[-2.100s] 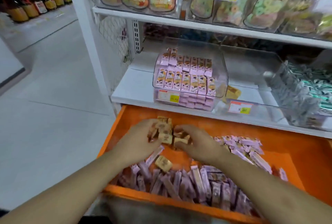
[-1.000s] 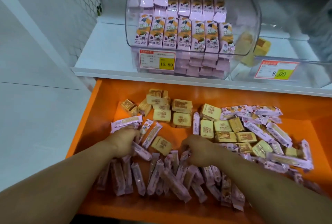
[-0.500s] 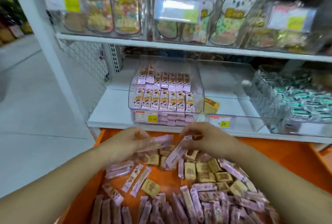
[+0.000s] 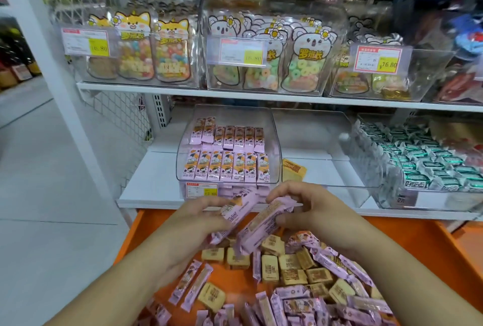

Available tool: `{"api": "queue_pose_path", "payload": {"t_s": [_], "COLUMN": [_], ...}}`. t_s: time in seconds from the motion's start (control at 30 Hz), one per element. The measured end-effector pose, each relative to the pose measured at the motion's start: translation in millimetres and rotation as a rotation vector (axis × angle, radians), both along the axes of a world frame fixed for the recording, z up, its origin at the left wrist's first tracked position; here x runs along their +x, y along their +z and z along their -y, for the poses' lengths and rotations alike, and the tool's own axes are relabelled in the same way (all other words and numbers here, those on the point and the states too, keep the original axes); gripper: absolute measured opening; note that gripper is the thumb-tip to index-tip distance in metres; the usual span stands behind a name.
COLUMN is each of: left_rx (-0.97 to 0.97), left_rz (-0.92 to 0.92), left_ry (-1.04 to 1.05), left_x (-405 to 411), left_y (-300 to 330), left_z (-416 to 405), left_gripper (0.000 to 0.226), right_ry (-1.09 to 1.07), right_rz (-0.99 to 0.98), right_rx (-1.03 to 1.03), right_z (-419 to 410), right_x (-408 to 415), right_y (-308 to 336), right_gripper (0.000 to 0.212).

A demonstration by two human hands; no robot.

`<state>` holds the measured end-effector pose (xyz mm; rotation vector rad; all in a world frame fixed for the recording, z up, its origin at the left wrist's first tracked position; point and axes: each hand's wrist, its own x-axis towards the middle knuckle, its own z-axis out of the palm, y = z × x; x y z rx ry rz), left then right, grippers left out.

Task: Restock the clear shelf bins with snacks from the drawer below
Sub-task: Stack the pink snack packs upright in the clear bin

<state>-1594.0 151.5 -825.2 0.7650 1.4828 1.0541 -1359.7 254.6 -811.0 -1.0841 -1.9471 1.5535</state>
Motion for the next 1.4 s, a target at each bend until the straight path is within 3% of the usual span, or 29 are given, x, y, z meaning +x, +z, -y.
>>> {"api": "queue_pose_path", "payload": {"t_s": [0.13, 0.2, 0.23, 0.33, 0.37, 0.6, 0.67, 0.73, 0.9, 1.0, 1.17, 1.27, 1.3, 1.4], "left_rx": [0.14, 0.161, 0.161, 0.125, 0.11, 0.134, 0.155, 0.144, 0.128, 0.14, 0.126, 0.091, 0.077, 0.05], "left_rz": [-0.209, -0.219, -0.204, -0.108, -0.074, -0.013, -0.027, -0.081, -0.248, -0.344, -0.248, -0.165, -0.11, -0.054], "left_ry": [-0.038, -0.049, -0.052, -0.043, -0.036, -0.119, -0.162, -0.186, -0.155, -0.071, -0.024, 0.018, 0.024, -0.054], "left_x": [1, 1, 3, 5, 5, 5, 5, 6, -10, -24, -31, -20, -15, 4], "left_y": [-2, -5, -4, -8, -10, -14, -16, -14, -4, -2, -2, -11, -13, -11], "left_z": [-6, -11, -13, -17, -18, -16, -14, -12, -9, -11, -13, -13, -12, -8], "left_gripper": [0.052, 0.051, 0.049, 0.045, 0.046, 0.059, 0.055, 0.051, 0.051, 0.043, 0.037, 0.062, 0.061, 0.029], "right_ry": [0.001, -0.001, -0.005, -0.059, -0.087, -0.169, -0.181, -0.185, -0.193, -0.201, -0.196, -0.135, -0.112, -0.08], "right_rz": [0.016, 0.002, 0.007, 0.08, 0.094, 0.048, 0.03, 0.043, 0.097, 0.107, 0.122, 0.089, 0.076, 0.072], "right_rx": [0.002, -0.012, 0.002, 0.039, 0.037, -0.045, -0.078, -0.087, 0.022, 0.06, 0.105, 0.139, 0.152, 0.177], "right_z": [-7, -8, -9, -11, -11, -8, -5, -3, -3, -7, -8, -5, -2, 2], "right_x": [-2, -6, -8, -15, -17, -32, -34, -36, -31, -25, -27, -33, -36, -44], "right_y": [0, 0, 1, -3, -4, -9, -12, -14, -9, -6, -15, -22, -23, -28], "right_gripper": [0.023, 0.013, 0.018, 0.07, 0.077, 0.033, 0.034, 0.049, 0.062, 0.051, 0.051, 0.058, 0.057, 0.033]}}
